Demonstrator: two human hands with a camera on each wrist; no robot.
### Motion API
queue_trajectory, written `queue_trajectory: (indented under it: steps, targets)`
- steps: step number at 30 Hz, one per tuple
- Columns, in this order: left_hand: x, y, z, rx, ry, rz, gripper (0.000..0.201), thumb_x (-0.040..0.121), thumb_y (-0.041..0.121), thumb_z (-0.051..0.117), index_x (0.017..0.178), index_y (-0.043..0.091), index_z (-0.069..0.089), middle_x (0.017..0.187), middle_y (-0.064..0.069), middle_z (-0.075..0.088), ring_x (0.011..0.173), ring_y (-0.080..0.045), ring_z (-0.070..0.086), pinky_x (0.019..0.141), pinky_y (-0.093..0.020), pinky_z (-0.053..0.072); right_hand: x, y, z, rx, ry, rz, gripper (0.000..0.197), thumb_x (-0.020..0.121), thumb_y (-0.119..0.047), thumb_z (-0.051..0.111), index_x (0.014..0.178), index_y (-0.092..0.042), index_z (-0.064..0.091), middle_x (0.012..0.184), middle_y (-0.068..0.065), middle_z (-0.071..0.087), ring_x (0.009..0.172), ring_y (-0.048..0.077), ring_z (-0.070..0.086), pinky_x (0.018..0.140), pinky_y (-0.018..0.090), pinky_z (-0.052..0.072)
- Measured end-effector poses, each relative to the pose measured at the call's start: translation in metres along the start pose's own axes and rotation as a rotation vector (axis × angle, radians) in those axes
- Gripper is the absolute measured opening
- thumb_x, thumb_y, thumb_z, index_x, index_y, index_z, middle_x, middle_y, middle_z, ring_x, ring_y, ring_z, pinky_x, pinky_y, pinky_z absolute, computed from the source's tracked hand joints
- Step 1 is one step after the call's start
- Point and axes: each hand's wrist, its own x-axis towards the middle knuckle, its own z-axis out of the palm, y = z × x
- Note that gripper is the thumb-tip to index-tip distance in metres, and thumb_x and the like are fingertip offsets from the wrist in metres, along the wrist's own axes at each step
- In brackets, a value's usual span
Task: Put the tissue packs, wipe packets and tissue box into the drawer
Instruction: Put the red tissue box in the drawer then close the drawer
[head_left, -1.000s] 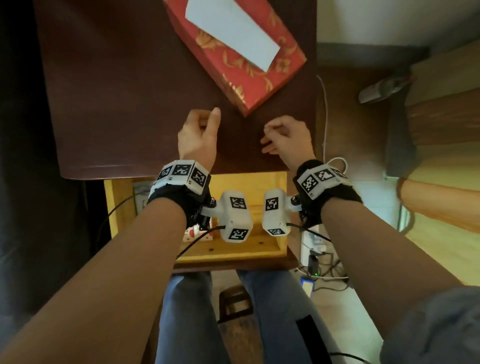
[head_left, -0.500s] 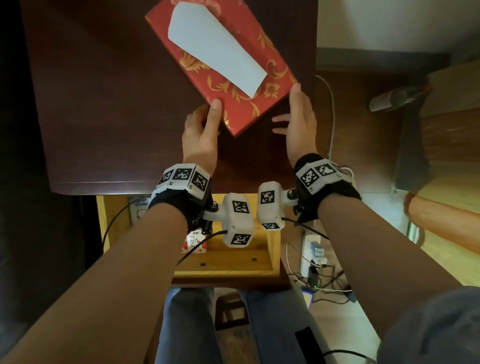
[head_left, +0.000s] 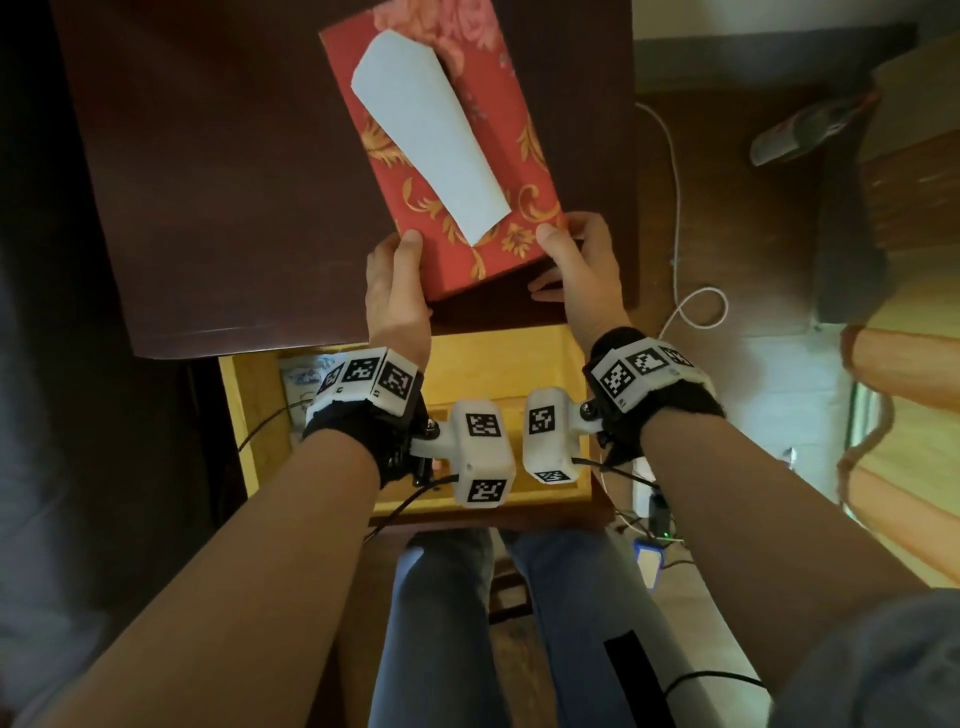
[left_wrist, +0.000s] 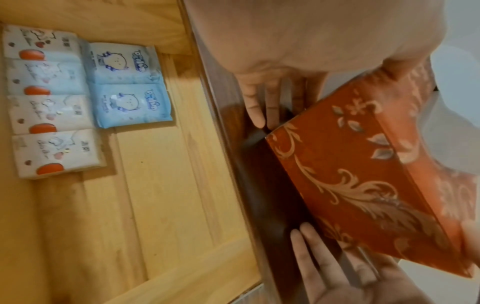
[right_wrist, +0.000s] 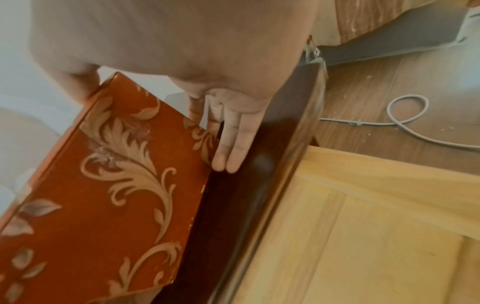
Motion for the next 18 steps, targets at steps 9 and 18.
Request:
queue_trajectory:
  steps: [9,18]
  targets:
    - [-0.048,-0.054,-0.038,0.067,-0.139,0.059,0.053,0.079,0.051,0.031,0.122,0.022,0.043,0.126,-0.003,0.053,0.103,-0.013,0.053,0.087,-0.041,0.047,-0.071,0.052,0.015,0.035,0.037,0.074,0.065,0.060,-0.067,0.044,0.109,-0.026,0.043,0.114,-0.003,0.035,0.109,0.024,0.051,0.086,0.034,0.048]
    - [-0.088,-0.115,-0.070,0.009,-0.305,-0.015,0.030,0.083,0.039,0.044,0.111,0.029,0.048,0.108,0.001,0.061,0.102,-0.015,0.060,0.091,-0.037,0.050,-0.129,0.106,0.013,0.246,0.021,0.225,0.057,0.068,-0.045,0.060,0.117,-0.027,0.040,0.106,-0.008,0.057,0.097,0.009,0.056,0.077,0.024,0.044]
